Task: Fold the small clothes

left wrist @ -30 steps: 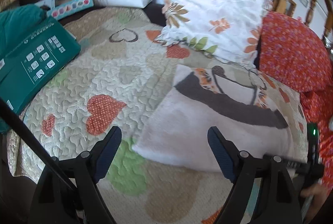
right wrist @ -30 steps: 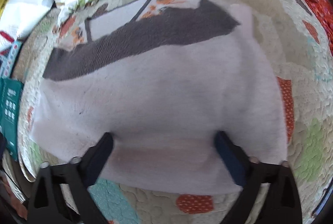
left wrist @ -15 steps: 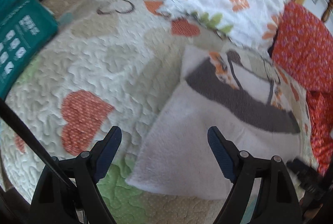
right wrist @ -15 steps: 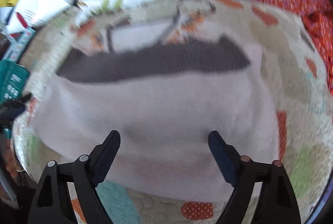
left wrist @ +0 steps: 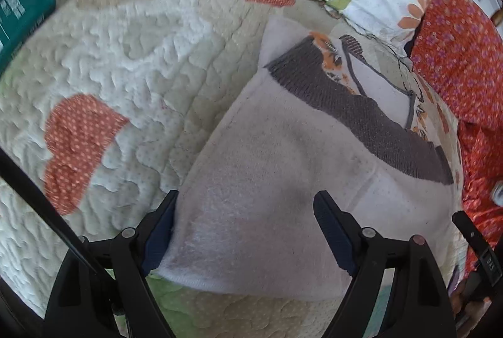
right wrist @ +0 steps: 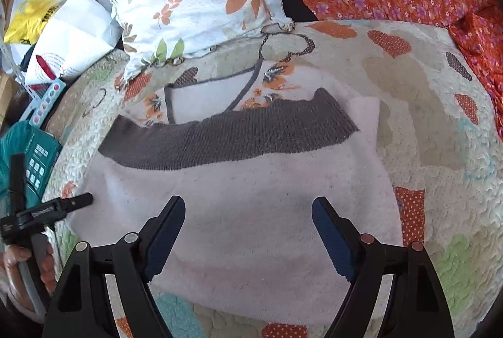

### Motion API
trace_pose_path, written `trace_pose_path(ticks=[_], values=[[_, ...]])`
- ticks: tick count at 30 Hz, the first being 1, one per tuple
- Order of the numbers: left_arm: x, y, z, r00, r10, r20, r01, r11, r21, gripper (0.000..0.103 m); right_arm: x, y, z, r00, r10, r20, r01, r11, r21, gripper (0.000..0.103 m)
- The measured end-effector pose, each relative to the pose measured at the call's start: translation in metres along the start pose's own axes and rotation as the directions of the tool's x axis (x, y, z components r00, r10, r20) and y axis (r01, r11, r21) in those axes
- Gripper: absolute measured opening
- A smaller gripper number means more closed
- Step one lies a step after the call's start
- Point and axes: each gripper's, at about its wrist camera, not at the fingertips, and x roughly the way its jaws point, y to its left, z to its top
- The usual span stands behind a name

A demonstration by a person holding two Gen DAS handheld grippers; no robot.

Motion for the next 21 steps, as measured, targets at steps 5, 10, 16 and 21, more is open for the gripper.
trace_pose_path(ticks=[5,10,16,21], values=[[0.003,0.003,0.005,0.999,-0.04,-0.006,0.04,0.999,-0.024,0.084,-0.004,-0.006,0.002,1.0,0.011,0.009,-0.012,1.0,0.02,0.087],[0.001,0.004,0.006,0.999,-0.036,-0.002,0.036,0.999,-0.013,0.078,-0.001,-0.011,0.003,1.0,0.018,0.004,-0.018,0.999,0.045,0.087],[0.001,0.002,0.003,0.999,-0.034,-0.002,0.034,0.999,0.018,0.065,-0.006,-0.012,0.005,1.0,0.006,0.028,-0.007,0.999,0.044,0.087],[0.0,-0.006,0.0,0.999,-0.045,0.005,0.045,0.999,0.023,0.017,-0.016,-0.021,0.01,0.997,-0.028,0.067,0.024,0.998,0.064,0.087]])
